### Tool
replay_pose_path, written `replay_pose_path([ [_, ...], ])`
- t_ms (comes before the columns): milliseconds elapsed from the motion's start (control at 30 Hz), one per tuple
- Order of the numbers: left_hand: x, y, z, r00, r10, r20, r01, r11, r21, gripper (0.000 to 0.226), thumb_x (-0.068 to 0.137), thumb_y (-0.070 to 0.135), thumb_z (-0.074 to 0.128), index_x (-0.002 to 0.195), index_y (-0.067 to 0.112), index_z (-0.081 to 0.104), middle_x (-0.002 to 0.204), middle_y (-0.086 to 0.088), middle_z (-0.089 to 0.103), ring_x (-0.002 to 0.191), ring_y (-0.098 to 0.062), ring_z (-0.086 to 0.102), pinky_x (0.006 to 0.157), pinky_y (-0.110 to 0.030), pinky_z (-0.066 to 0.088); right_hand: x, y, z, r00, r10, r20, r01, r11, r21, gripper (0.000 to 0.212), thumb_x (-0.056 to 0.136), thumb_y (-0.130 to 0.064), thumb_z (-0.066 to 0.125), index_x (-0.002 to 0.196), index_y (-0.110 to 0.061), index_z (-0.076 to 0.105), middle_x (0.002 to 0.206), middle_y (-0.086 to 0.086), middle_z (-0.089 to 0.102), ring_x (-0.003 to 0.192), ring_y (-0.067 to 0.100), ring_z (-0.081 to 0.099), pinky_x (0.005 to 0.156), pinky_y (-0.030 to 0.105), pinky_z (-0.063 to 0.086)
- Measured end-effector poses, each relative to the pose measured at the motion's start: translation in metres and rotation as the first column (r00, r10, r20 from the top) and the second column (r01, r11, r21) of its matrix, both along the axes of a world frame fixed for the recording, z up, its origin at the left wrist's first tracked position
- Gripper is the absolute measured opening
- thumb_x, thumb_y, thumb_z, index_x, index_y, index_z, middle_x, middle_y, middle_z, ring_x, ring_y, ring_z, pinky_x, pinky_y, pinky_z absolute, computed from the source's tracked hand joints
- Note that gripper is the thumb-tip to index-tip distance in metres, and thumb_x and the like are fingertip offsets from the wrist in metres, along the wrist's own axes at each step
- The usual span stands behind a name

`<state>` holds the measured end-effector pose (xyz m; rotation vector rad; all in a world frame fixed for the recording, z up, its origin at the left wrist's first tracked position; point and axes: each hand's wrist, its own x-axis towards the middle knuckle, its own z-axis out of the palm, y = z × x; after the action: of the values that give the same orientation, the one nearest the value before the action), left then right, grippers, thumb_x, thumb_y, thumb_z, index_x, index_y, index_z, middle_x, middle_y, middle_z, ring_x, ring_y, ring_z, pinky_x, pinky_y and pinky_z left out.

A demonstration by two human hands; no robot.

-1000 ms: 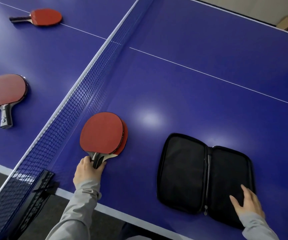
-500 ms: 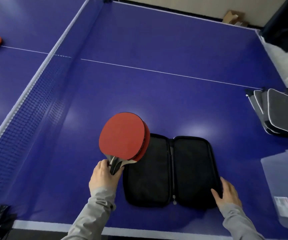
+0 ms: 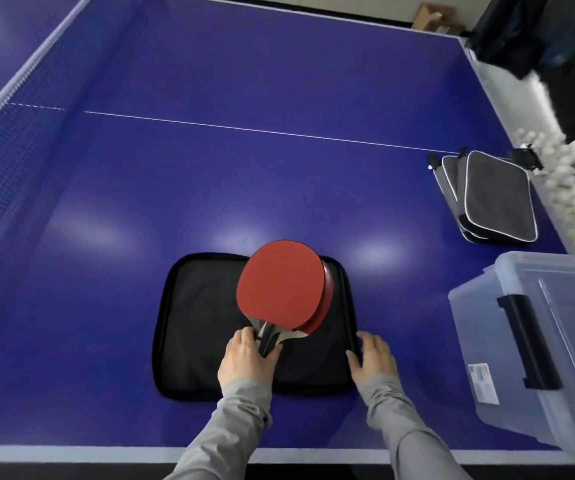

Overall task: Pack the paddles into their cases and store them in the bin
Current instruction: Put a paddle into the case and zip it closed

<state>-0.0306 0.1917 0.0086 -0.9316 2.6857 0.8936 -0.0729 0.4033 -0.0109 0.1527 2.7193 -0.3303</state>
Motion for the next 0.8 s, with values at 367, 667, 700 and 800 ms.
replay_pose_path([
  [367, -0.006, 0.070, -0.021, 0.986, 0.125, 0.107, -0.121, 0.992, -0.043, 0.046, 0.077, 0.050, 0.066, 0.100, 0.014, 0.052, 0.105, 0.002, 0.057, 0.102, -0.018, 0.056, 0.065, -0.029, 0.038, -0.003, 0.012, -0.010, 0.998, -0.022, 0.052, 0.035, 0.962, -0.272, 0.046, 0.087, -0.014, 0.053, 0.131, -0.016, 0.039, 0.099, 0.002, 0.056, 0.103, 0.021, 0.056, 0.081, 0.028, 0.045],
  [667, -0.024, 0.095, -0.028, 0.976, 0.178, 0.127, -0.174, 0.984, -0.044, 0.045, 0.080, 0.047, 0.064, 0.105, 0.013, 0.047, 0.109, 0.000, 0.053, 0.107, -0.019, 0.052, 0.073, -0.034, 0.045, -0.002, 0.015, -0.016, 0.996, -0.028, 0.087, 0.055, 0.946, -0.320, 0.048, 0.087, -0.014, 0.055, 0.133, -0.018, 0.038, 0.091, 0.003, 0.055, 0.095, 0.021, 0.059, 0.071, 0.023, 0.038],
  [700, -0.024, 0.096, -0.030, 0.977, 0.169, 0.131, -0.165, 0.985, -0.044, 0.045, 0.080, 0.046, 0.064, 0.106, 0.013, 0.047, 0.110, 0.000, 0.052, 0.108, -0.019, 0.051, 0.075, -0.034, 0.045, -0.002, 0.015, -0.017, 0.996, -0.033, 0.084, 0.059, 0.943, -0.326, 0.048, 0.087, -0.014, 0.055, 0.132, -0.019, 0.039, 0.089, 0.002, 0.055, 0.094, 0.021, 0.059, 0.070, 0.023, 0.038],
  [800, -0.020, 0.096, -0.035, 0.982, 0.150, 0.118, -0.149, 0.989, -0.017, 0.045, 0.081, 0.042, 0.064, 0.107, 0.010, 0.045, 0.111, -0.002, 0.050, 0.109, -0.020, 0.049, 0.078, -0.035, 0.046, -0.003, 0.015, -0.017, 0.996, -0.031, 0.079, 0.055, 0.945, -0.323, 0.048, 0.086, -0.015, 0.057, 0.131, -0.019, 0.040, 0.083, -0.005, 0.048, 0.083, 0.016, 0.056, 0.068, 0.022, 0.038],
])
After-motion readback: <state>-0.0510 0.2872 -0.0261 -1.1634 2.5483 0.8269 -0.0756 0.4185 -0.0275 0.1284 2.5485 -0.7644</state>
